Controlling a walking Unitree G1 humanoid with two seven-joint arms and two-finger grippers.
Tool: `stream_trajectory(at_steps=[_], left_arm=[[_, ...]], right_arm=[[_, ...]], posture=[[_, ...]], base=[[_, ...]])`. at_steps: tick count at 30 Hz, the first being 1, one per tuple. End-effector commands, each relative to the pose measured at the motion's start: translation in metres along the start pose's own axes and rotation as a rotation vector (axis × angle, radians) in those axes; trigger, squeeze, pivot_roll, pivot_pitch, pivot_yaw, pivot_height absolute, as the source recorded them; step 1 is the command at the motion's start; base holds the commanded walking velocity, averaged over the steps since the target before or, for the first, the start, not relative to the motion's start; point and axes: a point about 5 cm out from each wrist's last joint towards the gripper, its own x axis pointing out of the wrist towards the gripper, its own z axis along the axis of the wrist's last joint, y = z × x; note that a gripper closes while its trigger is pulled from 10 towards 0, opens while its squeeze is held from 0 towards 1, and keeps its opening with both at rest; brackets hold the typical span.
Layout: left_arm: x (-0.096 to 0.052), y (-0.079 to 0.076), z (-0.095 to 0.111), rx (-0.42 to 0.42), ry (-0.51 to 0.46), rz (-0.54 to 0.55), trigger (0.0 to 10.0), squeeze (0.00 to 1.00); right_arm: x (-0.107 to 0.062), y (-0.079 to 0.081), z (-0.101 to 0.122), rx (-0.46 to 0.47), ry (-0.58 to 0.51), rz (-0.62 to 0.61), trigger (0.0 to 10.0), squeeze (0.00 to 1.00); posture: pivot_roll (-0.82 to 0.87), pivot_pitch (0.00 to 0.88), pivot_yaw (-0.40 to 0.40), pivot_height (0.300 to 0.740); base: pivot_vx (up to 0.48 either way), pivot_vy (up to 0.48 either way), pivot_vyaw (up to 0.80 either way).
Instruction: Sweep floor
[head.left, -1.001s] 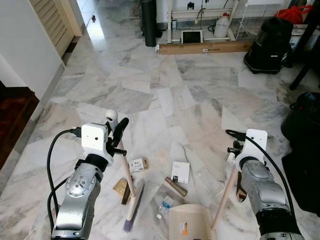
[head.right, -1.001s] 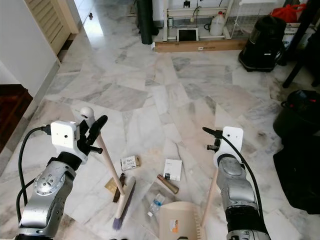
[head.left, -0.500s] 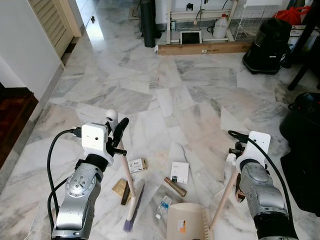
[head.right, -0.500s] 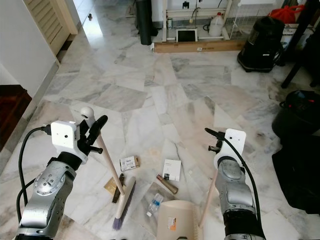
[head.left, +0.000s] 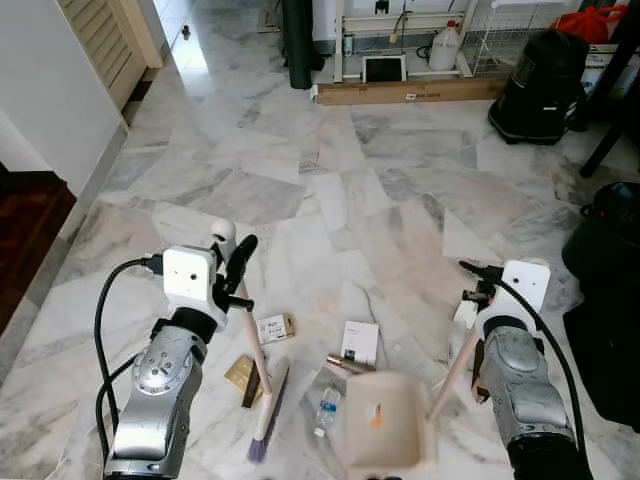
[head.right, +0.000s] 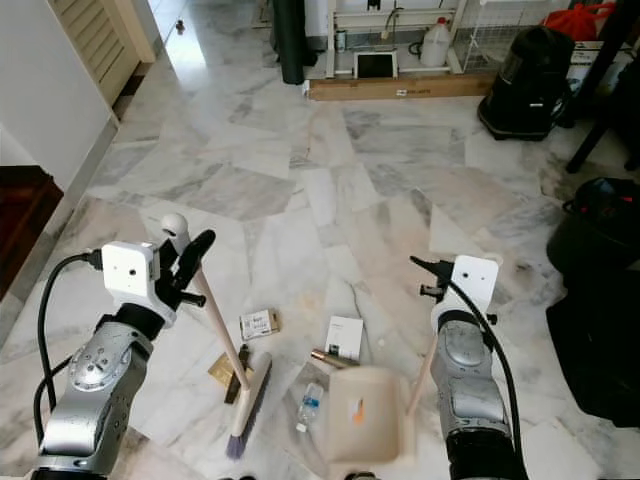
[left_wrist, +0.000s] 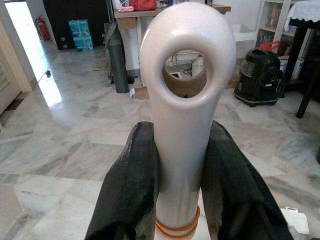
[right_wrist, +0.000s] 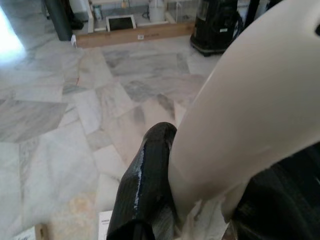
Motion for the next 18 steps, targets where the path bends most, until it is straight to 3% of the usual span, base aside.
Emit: stream_trajectory(at_steps=[1, 12, 18], left_arm=[[0.001, 0.004, 0.007, 0.007, -0.037, 0.011, 10.0, 0.00], [0.006, 0.002, 0.003, 0.002, -0.025, 0.004, 10.0, 0.00], [0.010, 0.009, -0.015, -0.084, 0.015, 0.078, 10.0, 0.00]], right_arm=[[-0.001, 0.001, 0.006, -0.003, -0.037, 0.004, 10.0, 0.00], [-0.009, 0.004, -0.017, 0.008, -0.037, 0.018, 10.0, 0.00], [-0.013, 0.006, -0.035, -0.008, -0.037, 0.031, 10.0, 0.00]], posture=[[-0.02, 0.155, 0.060, 0.740], [-0.01, 0.156, 0.060, 0.740], [-0.01, 0.162, 0.066, 0.740]], base=[[0.000, 0.000, 0.00], [0.000, 0.000, 0.00], [0.000, 0.000, 0.00]])
